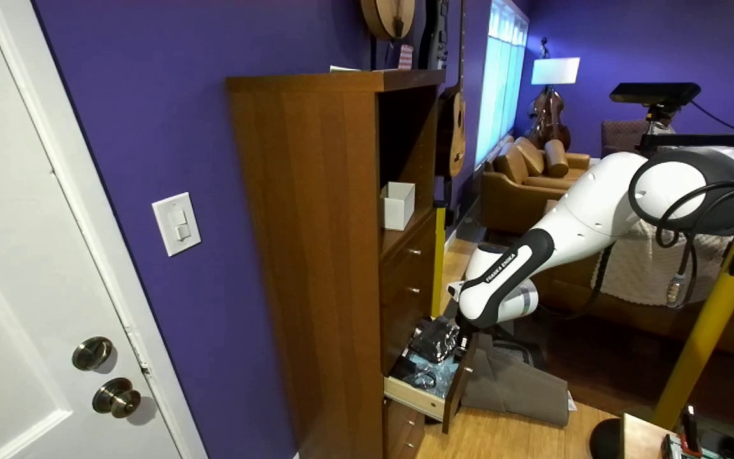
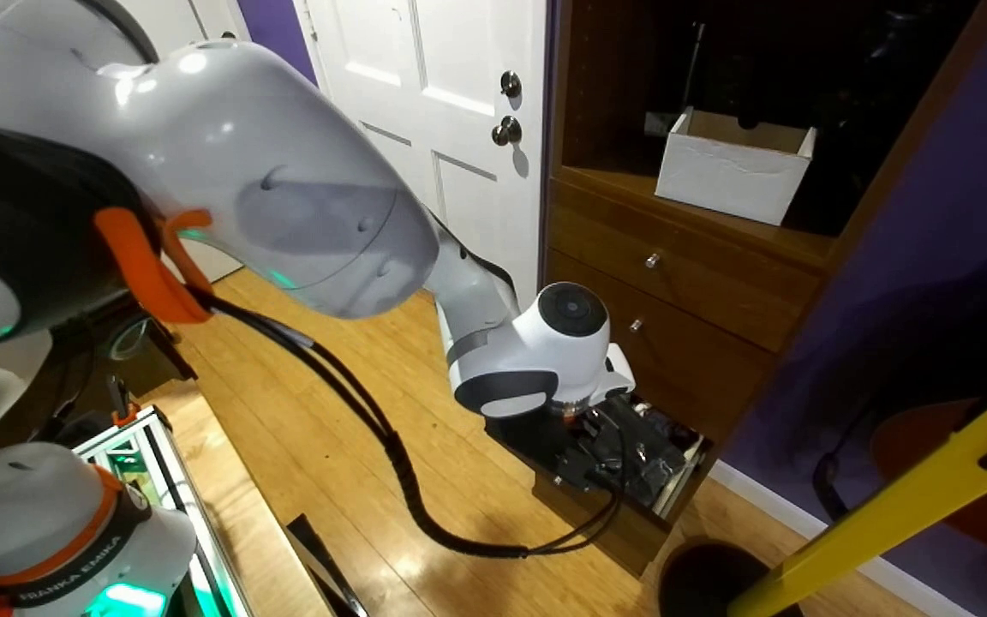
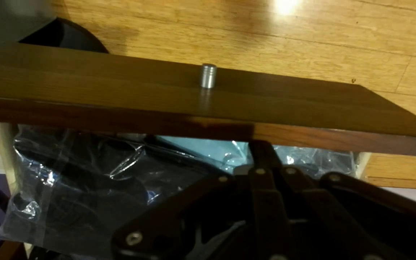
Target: Open the third drawer
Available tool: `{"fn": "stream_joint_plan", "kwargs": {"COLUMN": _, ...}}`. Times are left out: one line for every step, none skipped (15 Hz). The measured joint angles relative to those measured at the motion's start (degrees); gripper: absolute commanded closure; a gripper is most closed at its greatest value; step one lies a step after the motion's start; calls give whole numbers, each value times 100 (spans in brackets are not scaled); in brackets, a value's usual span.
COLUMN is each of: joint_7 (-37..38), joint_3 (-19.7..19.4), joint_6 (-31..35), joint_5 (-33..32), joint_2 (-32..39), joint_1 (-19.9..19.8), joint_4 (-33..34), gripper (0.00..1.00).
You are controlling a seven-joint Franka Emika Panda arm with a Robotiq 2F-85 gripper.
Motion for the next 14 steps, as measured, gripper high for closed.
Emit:
{"fn": "stream_joint_plan", "kwargs": {"joint_7": 69, "joint_3": -147, "joint_6": -240, "joint_5": 0, "joint_2": -23, "joint_1": 150, "joint_4": 73, "gripper": 100}}
{"fn": "stream_joint_plan", "kwargs": {"joint_7": 134, "joint_3": -308, "joint_6": -507, "joint_5": 0, "joint_2": -43, "joint_1": 311, "joint_4": 150, "gripper": 100}}
{"fn": "stream_joint_plan", "kwargs": {"joint_7": 206, "joint_3": -484, "joint_6": -786, "joint_5": 0, "joint_2": -54, "joint_1": 486, "joint_4": 236, "gripper": 100}}
{"fn": "stream_joint_plan", "kwargs": {"joint_7": 278, "joint_3": -652, "joint_6": -1048, "joint_5": 0, "joint_2": -55, "joint_1": 653, "joint_4": 318, "gripper": 100}}
{"fn": "stream_joint_plan", "kwargs": {"joint_7": 334, "joint_3": -809, "joint_6": -1282, "joint_5": 0, "joint_2": -51, "joint_1": 812, "joint_4": 389, "gripper": 100}}
{"fn": "stream_joint_plan", "kwargs": {"joint_7": 397, "joint_3": -951, "joint_6": -1498, "joint_5": 0, "joint_2": -41, "joint_1": 959, "joint_4": 441, "gripper": 100}}
{"fn": "stream_joint_plan", "kwargs": {"joint_7": 448, "joint_3": -1078, "joint_6": -1684, "joint_5": 0, "joint_2": -32, "joint_1": 1093, "joint_4": 471, "gripper": 100}}
{"fn": "stream_joint_plan", "kwargs": {"joint_7": 512, "joint_3": -1198, "joint_6": -1851, "joint_5": 0, "joint_2": -14, "joint_1": 1224, "joint_4": 505, "gripper": 100}}
{"fn": "stream_joint_plan", "kwargs": {"joint_7": 590, "joint_3": -1298, "joint_6": -1959, "joint_5": 1, "joint_2": 15, "joint_1": 1350, "joint_4": 579, "gripper": 100}}
{"fn": "stream_joint_plan", "kwargs": {"joint_7": 673, "joint_3": -1403, "joint_6": -2090, "joint_5": 1, "joint_2": 53, "joint_1": 1482, "joint_4": 665, "gripper": 100}}
{"fn": "stream_joint_plan", "kwargs": {"joint_7": 753, "joint_3": -1495, "joint_6": -2209, "joint_5": 1, "joint_2": 98, "joint_1": 1603, "joint_4": 750, "gripper": 100}}
{"fn": "stream_joint_plan", "kwargs": {"joint_7": 810, "joint_3": -1565, "joint_6": -2316, "joint_5": 1, "joint_2": 135, "joint_1": 1696, "joint_4": 822, "gripper": 100}}
{"fn": "stream_joint_plan", "kwargs": {"joint_7": 858, "joint_3": -1611, "joint_6": -2404, "joint_5": 1, "joint_2": 175, "joint_1": 1768, "joint_4": 885, "gripper": 100}}
{"fn": "stream_joint_plan", "kwargs": {"joint_7": 890, "joint_3": -1637, "joint_6": -2424, "joint_5": 1, "joint_2": 208, "joint_1": 1815, "joint_4": 908, "gripper": 100}}
